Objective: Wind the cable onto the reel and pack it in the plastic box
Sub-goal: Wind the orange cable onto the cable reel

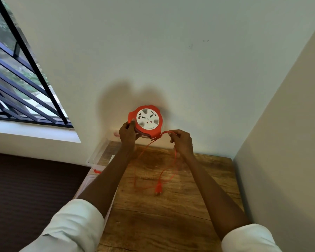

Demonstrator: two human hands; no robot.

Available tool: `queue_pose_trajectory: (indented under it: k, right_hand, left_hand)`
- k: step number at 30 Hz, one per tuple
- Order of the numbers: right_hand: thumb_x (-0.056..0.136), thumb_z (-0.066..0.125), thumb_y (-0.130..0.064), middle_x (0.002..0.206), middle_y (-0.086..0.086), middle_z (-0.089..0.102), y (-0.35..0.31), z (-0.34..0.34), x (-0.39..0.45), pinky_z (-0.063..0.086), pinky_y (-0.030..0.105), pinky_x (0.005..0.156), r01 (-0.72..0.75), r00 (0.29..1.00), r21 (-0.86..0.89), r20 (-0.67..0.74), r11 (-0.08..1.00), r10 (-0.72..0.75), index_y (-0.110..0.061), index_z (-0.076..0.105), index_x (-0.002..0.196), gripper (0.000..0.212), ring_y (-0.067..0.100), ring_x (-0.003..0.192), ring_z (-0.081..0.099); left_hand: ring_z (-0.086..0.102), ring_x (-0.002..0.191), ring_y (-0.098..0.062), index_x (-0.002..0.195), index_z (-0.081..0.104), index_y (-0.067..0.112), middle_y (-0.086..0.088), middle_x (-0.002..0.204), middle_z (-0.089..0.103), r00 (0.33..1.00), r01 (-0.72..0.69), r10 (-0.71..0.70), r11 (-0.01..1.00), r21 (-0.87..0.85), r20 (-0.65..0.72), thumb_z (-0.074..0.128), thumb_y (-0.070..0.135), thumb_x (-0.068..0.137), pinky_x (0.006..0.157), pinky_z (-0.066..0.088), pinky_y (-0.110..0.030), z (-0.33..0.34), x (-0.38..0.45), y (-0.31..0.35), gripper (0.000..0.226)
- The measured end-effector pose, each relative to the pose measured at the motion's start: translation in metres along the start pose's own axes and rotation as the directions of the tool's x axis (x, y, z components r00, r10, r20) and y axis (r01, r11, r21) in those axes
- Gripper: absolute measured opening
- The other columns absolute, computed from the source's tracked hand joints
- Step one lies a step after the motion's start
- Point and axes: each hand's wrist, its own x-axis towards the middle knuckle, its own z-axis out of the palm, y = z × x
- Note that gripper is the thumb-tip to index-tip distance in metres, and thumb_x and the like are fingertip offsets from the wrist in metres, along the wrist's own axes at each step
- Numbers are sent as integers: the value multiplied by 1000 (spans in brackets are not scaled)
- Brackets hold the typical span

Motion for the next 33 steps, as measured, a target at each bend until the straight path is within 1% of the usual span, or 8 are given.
queue_pose_trajectory:
  k: [6, 15, 17, 21, 24, 27, 30, 33]
  right_hand:
    - [96, 65, -23, 86, 2, 73, -1, -26, 24, 55, 40, 81, -106, 994, 1, -15, 994, 106, -15, 76, 108, 19, 19, 86, 68]
    - [95, 61, -34, 114, 6, 73, 8, -45, 34, 50, 45, 101, -91, 966, -395, 187, 914, 177, -16, 76, 106, 26, 30, 108, 65]
    - [94, 62, -25, 114, 9, 73, 10, -48, 36, 52, 44, 97, -116, 956, -296, 225, 948, 187, -10, 76, 102, 22, 31, 105, 65]
    - [95, 60, -10, 88, 9, 73, 14, -63, 35, 52, 30, 71, -231, 906, -27, 357, 973, 225, -10, 76, 91, 16, 23, 73, 65]
    - [95, 59, -9, 79, 8, 67, 22, -75, 36, 54, 36, 77, -346, 827, 192, 525, 918, 202, -5, 73, 97, 15, 20, 70, 64]
    - [96, 57, -12, 76, 7, 60, 27, -75, 36, 51, 38, 80, -429, 776, 301, 605, 852, 178, -6, 72, 99, 16, 20, 71, 62]
    - [97, 60, -11, 83, 5, 60, 25, -60, 32, 49, 32, 71, -252, 850, 218, 516, 943, 107, -16, 70, 118, 24, 14, 68, 54]
    - [93, 71, -21, 117, -1, 67, 20, -46, 26, 54, 29, 81, 130, 914, -76, 395, 989, -90, -31, 58, 129, 39, 13, 89, 65]
  left_hand:
    - [67, 107, -31, 130, 60, 4, -12, 123, 68, 995, 40, -42, 999, 27, 92, 63, 31, 98, 57, 60, -24, -7, 3, 2, 42]
    - [66, 108, -32, 126, 60, 10, -10, 122, 68, 988, 108, -106, 994, -16, 115, 63, 34, 97, 65, 60, -31, -11, 4, -2, 38]
    - [66, 109, -33, 128, 59, 9, -11, 124, 67, 989, 121, -118, 992, -29, 92, 63, 33, 98, 74, 61, -37, -13, 5, -3, 39]
    - [64, 116, -37, 133, 57, 6, -15, 130, 65, 993, 112, -111, 993, -23, 37, 62, 29, 99, 96, 56, -51, -22, 9, -5, 41]
    - [62, 120, -38, 134, 56, 4, -17, 133, 63, 991, 135, -134, 990, -42, 21, 61, 29, 99, 101, 52, -55, -28, 10, -7, 43]
    - [62, 120, -36, 137, 54, 6, -15, 133, 63, 986, 158, -154, 984, -80, 56, 60, 29, 100, 93, 57, -46, -28, 2, -8, 45]
    - [62, 119, -35, 138, 53, 7, -14, 132, 64, 985, 149, -139, 983, -104, 98, 59, 29, 100, 84, 57, -42, -26, -2, -10, 45]
    - [61, 120, -36, 138, 53, 6, -15, 133, 63, 986, 147, -137, 983, -108, 91, 59, 29, 100, 92, 56, -48, -26, -3, -12, 45]
